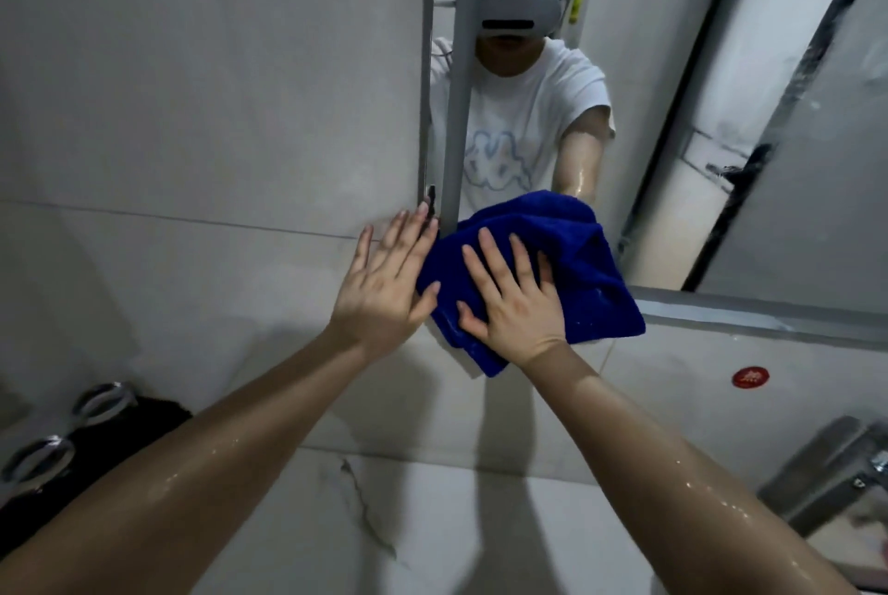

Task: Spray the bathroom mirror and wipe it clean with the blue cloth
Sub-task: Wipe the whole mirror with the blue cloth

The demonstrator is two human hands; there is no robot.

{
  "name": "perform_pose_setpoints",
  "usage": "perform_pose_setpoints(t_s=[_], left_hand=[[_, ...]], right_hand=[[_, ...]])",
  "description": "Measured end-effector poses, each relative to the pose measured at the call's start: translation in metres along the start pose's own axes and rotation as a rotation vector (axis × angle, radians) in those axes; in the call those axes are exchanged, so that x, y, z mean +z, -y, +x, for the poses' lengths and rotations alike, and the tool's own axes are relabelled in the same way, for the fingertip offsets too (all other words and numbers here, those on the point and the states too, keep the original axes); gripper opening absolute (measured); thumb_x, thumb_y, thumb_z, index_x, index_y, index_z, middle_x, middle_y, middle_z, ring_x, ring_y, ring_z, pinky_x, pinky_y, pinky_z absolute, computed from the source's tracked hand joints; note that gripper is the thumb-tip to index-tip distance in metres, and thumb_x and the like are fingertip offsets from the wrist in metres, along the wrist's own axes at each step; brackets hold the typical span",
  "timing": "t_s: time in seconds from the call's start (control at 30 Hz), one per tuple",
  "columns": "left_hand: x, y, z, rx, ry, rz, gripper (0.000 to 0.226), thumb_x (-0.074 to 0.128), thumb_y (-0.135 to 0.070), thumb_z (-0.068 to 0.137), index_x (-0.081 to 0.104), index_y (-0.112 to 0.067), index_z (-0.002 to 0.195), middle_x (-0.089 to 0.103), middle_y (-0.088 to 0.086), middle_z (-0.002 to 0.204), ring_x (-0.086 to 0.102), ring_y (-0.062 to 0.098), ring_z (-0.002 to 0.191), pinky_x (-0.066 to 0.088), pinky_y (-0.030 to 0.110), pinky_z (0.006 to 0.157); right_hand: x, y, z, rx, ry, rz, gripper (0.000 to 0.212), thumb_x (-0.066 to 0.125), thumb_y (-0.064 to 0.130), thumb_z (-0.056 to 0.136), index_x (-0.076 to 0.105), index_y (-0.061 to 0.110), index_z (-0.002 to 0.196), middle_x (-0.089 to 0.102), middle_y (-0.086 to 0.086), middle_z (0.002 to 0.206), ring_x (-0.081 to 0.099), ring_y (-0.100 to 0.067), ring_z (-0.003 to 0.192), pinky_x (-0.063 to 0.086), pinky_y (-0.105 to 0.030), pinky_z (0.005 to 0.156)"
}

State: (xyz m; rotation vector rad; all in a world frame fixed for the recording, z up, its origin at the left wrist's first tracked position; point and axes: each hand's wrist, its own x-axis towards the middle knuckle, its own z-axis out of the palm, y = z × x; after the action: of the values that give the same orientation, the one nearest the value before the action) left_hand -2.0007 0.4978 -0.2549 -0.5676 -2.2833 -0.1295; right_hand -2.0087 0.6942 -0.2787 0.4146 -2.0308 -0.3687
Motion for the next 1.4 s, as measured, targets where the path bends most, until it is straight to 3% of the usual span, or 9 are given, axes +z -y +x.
perform_pose_setpoints(t_s=[0.07, 0.3, 0.43, 0.57, 0.77, 0.87, 1.1, 1.27, 1.4], left_hand=[[-0.005, 0.0, 0.003, 0.028, -0.002, 0.035, 0.064, 0.037, -0.04, 0.091, 0.022, -0.011, 0.146, 0.013, 0.002, 0.154, 0.011, 0.015, 0.142, 0.005, 0.041, 0.116], [-0.035, -0.027, 0.037, 0.003, 0.046, 0.035, 0.067, 0.025, -0.042, 0.094, -0.009, -0.017, 0.146, -0.016, -0.005, 0.152, -0.014, 0.007, 0.14, -0.007, 0.039, 0.116], [-0.052, -0.055, 0.061, 0.029, -0.019, -0.006, 0.067, 0.028, -0.041, 0.093, -0.001, -0.015, 0.148, -0.009, -0.004, 0.153, -0.008, 0.009, 0.141, -0.005, 0.039, 0.115], [-0.075, -0.076, 0.092, 0.036, -0.095, 0.015, 0.068, 0.035, -0.039, 0.094, 0.004, -0.014, 0.149, -0.001, -0.002, 0.155, -0.005, 0.01, 0.142, -0.004, 0.039, 0.116], [-0.095, -0.119, 0.125, -0.027, -0.134, -0.033, 0.068, 0.033, -0.042, 0.096, -0.003, -0.018, 0.149, -0.01, -0.005, 0.155, -0.014, 0.007, 0.141, -0.018, 0.028, 0.112], [-0.095, -0.136, 0.131, -0.014, -0.147, -0.014, 0.064, 0.031, -0.037, 0.097, -0.002, -0.018, 0.149, -0.002, 0.002, 0.158, -0.009, 0.011, 0.143, -0.021, 0.026, 0.111], [-0.064, -0.154, 0.117, -0.026, -0.095, -0.023, 0.061, 0.037, -0.025, 0.095, 0.009, -0.029, 0.149, 0.002, 0.005, 0.158, 0.001, 0.021, 0.145, -0.005, 0.039, 0.114], [-0.042, -0.154, 0.091, -0.141, -0.097, -0.142, 0.065, 0.038, -0.025, 0.094, 0.003, -0.019, 0.149, 0.005, 0.0, 0.158, -0.003, 0.011, 0.143, -0.005, 0.038, 0.117], [-0.025, -0.152, 0.077, -0.239, -0.03, -0.134, 0.073, 0.041, -0.034, 0.091, 0.001, -0.017, 0.15, 0.0, 0.002, 0.158, -0.007, 0.015, 0.144, 0.002, 0.045, 0.118]], right_hand=[[-0.004, -0.006, -0.001, -0.043, 0.003, 0.021, 0.067, 0.037, 0.052, 0.086, 0.026, 0.019, 0.144, 0.02, -0.003, 0.15, 0.024, -0.028, 0.134, 0.021, -0.044, 0.105], [-0.024, -0.049, 0.008, -0.221, 0.064, 0.005, 0.064, 0.034, 0.046, 0.091, 0.019, 0.019, 0.148, 0.019, 0.001, 0.154, 0.021, -0.024, 0.138, 0.017, -0.04, 0.11], [-0.05, -0.091, 0.029, -0.129, 0.045, -0.023, 0.065, 0.034, 0.047, 0.089, 0.022, 0.019, 0.146, 0.031, -0.001, 0.153, 0.021, -0.024, 0.137, 0.028, -0.041, 0.105], [-0.079, -0.147, 0.055, -0.037, 0.016, -0.04, 0.065, 0.036, 0.047, 0.09, 0.023, 0.019, 0.148, 0.027, -0.004, 0.155, 0.017, -0.027, 0.14, 0.012, -0.042, 0.112], [-0.111, -0.21, 0.075, 0.121, 0.004, -0.018, 0.067, 0.039, 0.045, 0.091, 0.018, 0.018, 0.15, 0.018, -0.005, 0.158, 0.014, -0.03, 0.144, 0.008, -0.045, 0.115], [-0.113, -0.221, 0.069, 0.155, 0.003, 0.014, 0.067, 0.039, 0.043, 0.092, 0.017, 0.018, 0.15, 0.017, -0.006, 0.158, 0.013, -0.03, 0.145, 0.008, -0.045, 0.115], [-0.098, -0.206, 0.052, 0.203, -0.021, 0.04, 0.066, 0.04, 0.043, 0.091, 0.021, 0.018, 0.149, 0.021, -0.008, 0.156, 0.015, -0.032, 0.143, 0.0, -0.041, 0.113], [-0.075, -0.186, 0.023, 0.155, -0.018, 0.047, 0.067, 0.043, 0.045, 0.088, 0.026, 0.019, 0.147, 0.029, -0.008, 0.154, 0.016, -0.029, 0.14, 0.01, -0.044, 0.11], [-0.054, -0.175, -0.016, 0.02, 0.009, 0.046, 0.065, 0.04, 0.046, 0.087, 0.028, 0.021, 0.145, 0.031, -0.004, 0.152, 0.022, -0.027, 0.137, 0.036, -0.045, 0.102]])
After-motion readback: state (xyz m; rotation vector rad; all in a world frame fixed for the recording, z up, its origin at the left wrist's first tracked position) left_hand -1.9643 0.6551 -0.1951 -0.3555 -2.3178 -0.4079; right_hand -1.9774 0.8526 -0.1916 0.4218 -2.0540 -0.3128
